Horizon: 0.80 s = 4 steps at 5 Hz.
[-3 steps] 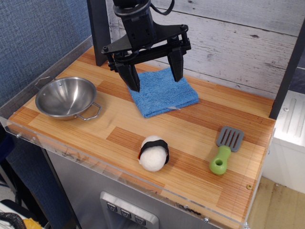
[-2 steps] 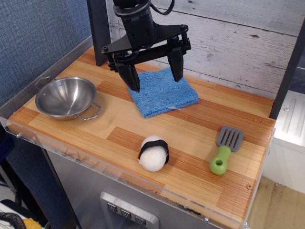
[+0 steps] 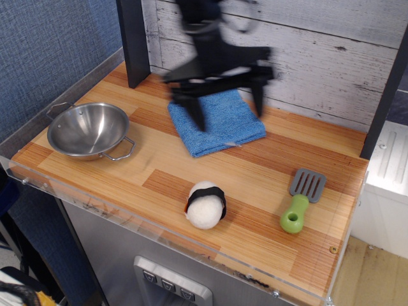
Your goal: Put the spatula to the left of the blue towel.
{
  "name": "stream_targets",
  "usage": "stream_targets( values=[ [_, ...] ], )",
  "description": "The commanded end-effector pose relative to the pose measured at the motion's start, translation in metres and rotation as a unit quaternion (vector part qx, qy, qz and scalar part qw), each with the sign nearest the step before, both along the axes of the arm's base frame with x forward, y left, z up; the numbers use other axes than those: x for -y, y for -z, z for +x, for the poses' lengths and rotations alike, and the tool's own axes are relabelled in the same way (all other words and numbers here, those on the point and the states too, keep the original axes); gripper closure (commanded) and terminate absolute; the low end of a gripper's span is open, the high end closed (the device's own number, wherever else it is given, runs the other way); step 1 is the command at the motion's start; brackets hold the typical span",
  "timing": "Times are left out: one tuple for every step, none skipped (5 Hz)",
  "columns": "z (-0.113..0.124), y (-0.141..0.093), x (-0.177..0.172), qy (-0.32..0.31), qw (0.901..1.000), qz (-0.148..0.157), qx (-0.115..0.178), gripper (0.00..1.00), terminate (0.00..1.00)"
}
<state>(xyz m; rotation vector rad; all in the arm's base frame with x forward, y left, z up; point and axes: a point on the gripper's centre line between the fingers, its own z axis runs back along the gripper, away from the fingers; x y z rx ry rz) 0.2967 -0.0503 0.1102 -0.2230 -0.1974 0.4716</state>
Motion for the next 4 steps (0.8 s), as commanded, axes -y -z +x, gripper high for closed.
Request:
stream_targets(
  values=[
    [0.017,-0.006,0.075,0.107,0.9937,0.015,0.031,0.0,0.0],
    [0.01,0.014,0.089,0.145,0.9888,0.029,0.02,0.0,0.0],
    [0.002,0.026,0.081,0.144,0.9888,0.037,0.009,0.0,0.0],
    [-0.003,0.028,0.066,0.131,0.9904,0.042,0.01,0.0,0.0]
  ],
)
